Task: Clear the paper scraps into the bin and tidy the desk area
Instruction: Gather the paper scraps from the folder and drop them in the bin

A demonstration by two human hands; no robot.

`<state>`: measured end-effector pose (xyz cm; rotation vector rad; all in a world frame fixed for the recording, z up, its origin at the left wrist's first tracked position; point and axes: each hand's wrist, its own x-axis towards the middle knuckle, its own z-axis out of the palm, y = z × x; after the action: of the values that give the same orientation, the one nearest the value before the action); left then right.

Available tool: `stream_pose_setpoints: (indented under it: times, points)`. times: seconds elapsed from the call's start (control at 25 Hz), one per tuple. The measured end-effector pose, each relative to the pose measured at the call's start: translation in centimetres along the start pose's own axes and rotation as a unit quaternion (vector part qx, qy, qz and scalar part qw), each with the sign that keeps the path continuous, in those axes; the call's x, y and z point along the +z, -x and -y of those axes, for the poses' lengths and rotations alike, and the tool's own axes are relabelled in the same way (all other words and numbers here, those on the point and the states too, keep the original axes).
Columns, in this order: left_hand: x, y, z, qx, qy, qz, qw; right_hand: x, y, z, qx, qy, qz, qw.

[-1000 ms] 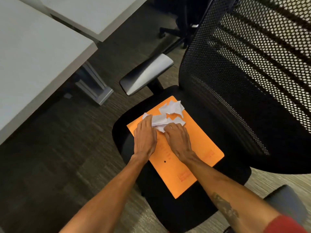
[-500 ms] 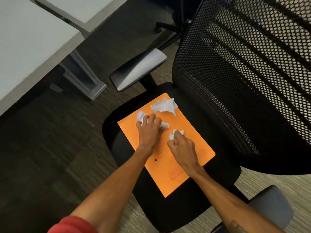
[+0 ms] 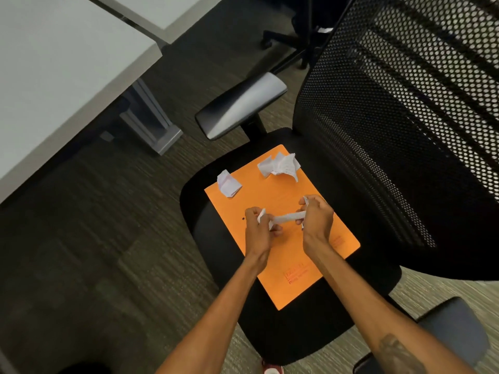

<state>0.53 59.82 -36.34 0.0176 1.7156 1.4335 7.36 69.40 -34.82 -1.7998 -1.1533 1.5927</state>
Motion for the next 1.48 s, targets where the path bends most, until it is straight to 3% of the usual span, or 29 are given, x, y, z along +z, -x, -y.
stream_pose_setpoints:
  times: [0.12,0.24,0.32,0.48,0.64,0.76,1.0,1.16,1.28,1.48]
  points:
    - [-1.3,0.1,0.5,0.054,-0.152,-0.066,0.985,1.0,0.6,0.4,0.029,-0.047,0.001,0.998]
    - [-3.8,-0.9,-0.6,0.1,-0.296,-0.202,0.928,1.6,0.1,1.4,-0.071,0.039,0.0,0.997]
    - [-5.5,-2.4,-2.1,0.105,-0.341,-0.247,0.901,1.9,-0.7,2.6,-0.137,0.125,0.001,0.983]
    - [-6.8,-5.8,-4.9,0.126,-0.411,-0.252,0.867,3.4,-2.9,5.3,-0.228,0.298,0.09,0.923]
    - [-6.8,-8.4,-6.0,0.12,-0.494,-0.208,0.836,5.7,-5.1,6.3,-0.172,0.452,0.141,0.864]
    - [-6.8,-8.8,-5.8,0.153,-0.539,-0.157,0.813,6.0,-5.9,5.2,-0.173,0.498,0.163,0.834]
    - [-5.9,-7.5,-4.2,0.202,-0.554,-0.088,0.803,3.8,-5.2,2.4,-0.227,0.494,0.13,0.829]
    - [-5.1,-6.5,-4.1,0.214,-0.451,-0.09,0.862,1.8,-4.6,1.0,-0.316,0.478,0.104,0.813]
    - [-4.6,-6.3,-4.8,0.245,-0.451,-0.082,0.854,0.8,-4.3,0.5,-0.349,0.459,0.098,0.811]
    - [-2.1,-7.0,-6.4,0.241,-0.401,-0.104,0.878,-0.5,-3.3,-0.4,-0.347,0.433,0.109,0.824]
